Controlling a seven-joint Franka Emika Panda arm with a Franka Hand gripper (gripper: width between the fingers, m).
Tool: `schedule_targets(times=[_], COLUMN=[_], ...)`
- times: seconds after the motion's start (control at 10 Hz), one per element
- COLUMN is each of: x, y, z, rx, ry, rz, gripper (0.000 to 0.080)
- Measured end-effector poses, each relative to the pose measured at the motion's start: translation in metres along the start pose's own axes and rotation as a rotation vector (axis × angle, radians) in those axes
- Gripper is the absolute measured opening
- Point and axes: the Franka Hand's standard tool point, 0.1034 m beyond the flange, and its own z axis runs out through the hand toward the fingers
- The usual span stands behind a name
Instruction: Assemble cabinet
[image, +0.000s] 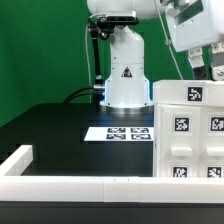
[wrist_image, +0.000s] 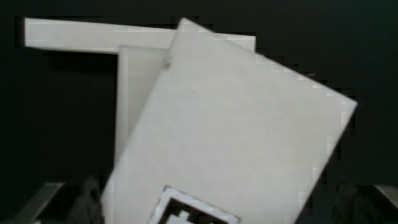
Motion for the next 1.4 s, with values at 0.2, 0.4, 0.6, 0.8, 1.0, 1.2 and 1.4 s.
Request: schedule_targets(times=[0.2,0.4,0.6,0.8,1.0,1.2,1.4], x=[0.0,-0.005,-0.008,-0.004,-0.003,-0.008,-0.009], y=[0.0,0.006,0.007,0.008,0.008,0.004,0.005], z=[0.0,-0.006,-0.009,-0.007,-0.007,-0.01,-0.007], rx=[-0.001,-0.098,-0.148,-0.154,-0.167,-0.219,-0.24], ry=[0.0,-0.009,0.007,-0.005,-0.008,0.016,-0.024], rz=[-0.178,-0.447,-0.826,-0.957,-1.155,-1.537,-1.831], gripper=[0.0649,0.0649,0.0649,0.0649,0.0649,0.0649,0.0649])
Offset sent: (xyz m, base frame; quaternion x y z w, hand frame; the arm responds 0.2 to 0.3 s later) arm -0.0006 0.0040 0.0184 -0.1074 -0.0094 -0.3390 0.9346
